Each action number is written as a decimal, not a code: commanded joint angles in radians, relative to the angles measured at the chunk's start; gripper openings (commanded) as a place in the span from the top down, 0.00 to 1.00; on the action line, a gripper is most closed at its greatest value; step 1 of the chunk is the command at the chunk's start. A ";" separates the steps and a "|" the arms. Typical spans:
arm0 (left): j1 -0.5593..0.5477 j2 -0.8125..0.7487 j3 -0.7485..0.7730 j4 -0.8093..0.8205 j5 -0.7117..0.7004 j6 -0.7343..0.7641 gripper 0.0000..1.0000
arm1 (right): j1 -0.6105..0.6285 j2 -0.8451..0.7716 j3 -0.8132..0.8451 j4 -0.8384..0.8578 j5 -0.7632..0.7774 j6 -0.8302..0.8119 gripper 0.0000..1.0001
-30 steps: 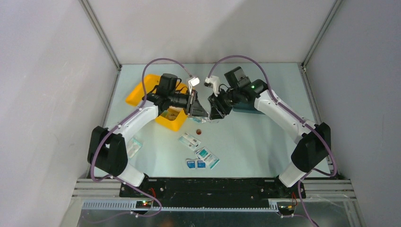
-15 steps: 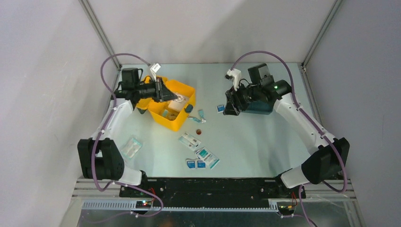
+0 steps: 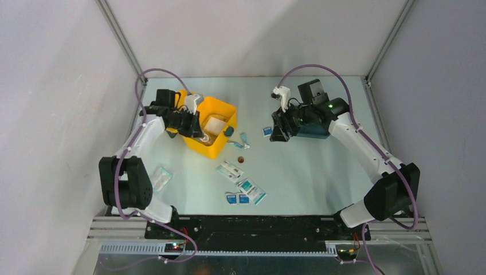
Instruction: Organize the medicine kit
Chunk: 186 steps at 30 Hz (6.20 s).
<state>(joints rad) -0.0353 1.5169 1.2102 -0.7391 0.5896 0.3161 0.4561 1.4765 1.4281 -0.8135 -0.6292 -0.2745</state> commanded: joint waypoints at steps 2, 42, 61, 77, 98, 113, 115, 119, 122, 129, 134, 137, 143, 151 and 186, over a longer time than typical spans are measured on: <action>-0.044 0.058 -0.011 -0.028 -0.014 0.047 0.86 | -0.004 0.027 0.009 0.027 -0.006 -0.011 0.41; -0.049 -0.551 -0.221 0.287 -0.052 -0.263 0.00 | -0.205 0.089 -0.074 0.383 -0.128 0.428 0.19; -0.239 -0.344 -0.208 0.180 -0.268 -0.078 0.14 | -0.030 0.311 0.072 0.087 0.199 0.030 0.41; -0.299 -0.284 -0.087 0.178 -0.491 -0.094 0.15 | -0.052 0.196 -0.033 0.095 0.289 -0.008 0.40; 0.334 -0.313 -0.378 -0.065 -0.586 0.215 0.10 | 0.067 0.161 -0.043 0.094 0.190 -0.033 0.39; 0.420 0.033 -0.304 0.000 -0.489 0.244 0.27 | 0.117 0.163 -0.054 0.073 0.251 -0.066 0.38; 0.429 0.053 -0.301 0.000 -0.479 0.249 0.33 | 0.118 0.169 -0.054 0.073 0.253 -0.065 0.38; 0.436 0.064 -0.310 -0.001 -0.461 0.261 0.47 | 0.127 0.179 -0.054 0.075 0.258 -0.065 0.38; 0.437 0.022 -0.319 -0.003 -0.439 0.257 0.53 | 0.133 0.180 -0.054 0.076 0.261 -0.067 0.38; 0.436 -0.203 -0.361 -0.013 -0.335 0.240 0.68 | 0.137 0.166 -0.054 0.077 0.264 -0.066 0.39; 0.435 -0.468 -0.405 -0.028 -0.154 0.234 0.75 | 0.138 0.150 -0.054 0.080 0.251 -0.064 0.40; 0.424 -0.591 -0.414 -0.058 -0.055 0.229 0.81 | 0.139 0.143 -0.055 0.084 0.244 -0.063 0.40; 0.378 -0.666 -0.380 -0.106 0.087 0.188 0.86 | 0.140 0.135 -0.056 0.091 0.222 -0.057 0.41; 0.220 -0.677 -0.318 -0.117 0.257 0.161 0.99 | 0.173 0.109 -0.012 0.094 0.114 -0.050 0.41; 0.069 -0.066 -0.088 0.630 -0.210 -1.261 1.00 | 0.150 0.094 -0.063 0.086 0.182 -0.084 0.41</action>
<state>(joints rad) 0.0578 1.4105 1.1233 -0.2485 0.4305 -0.6815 0.6167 1.5970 1.3666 -0.7429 -0.4564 -0.3431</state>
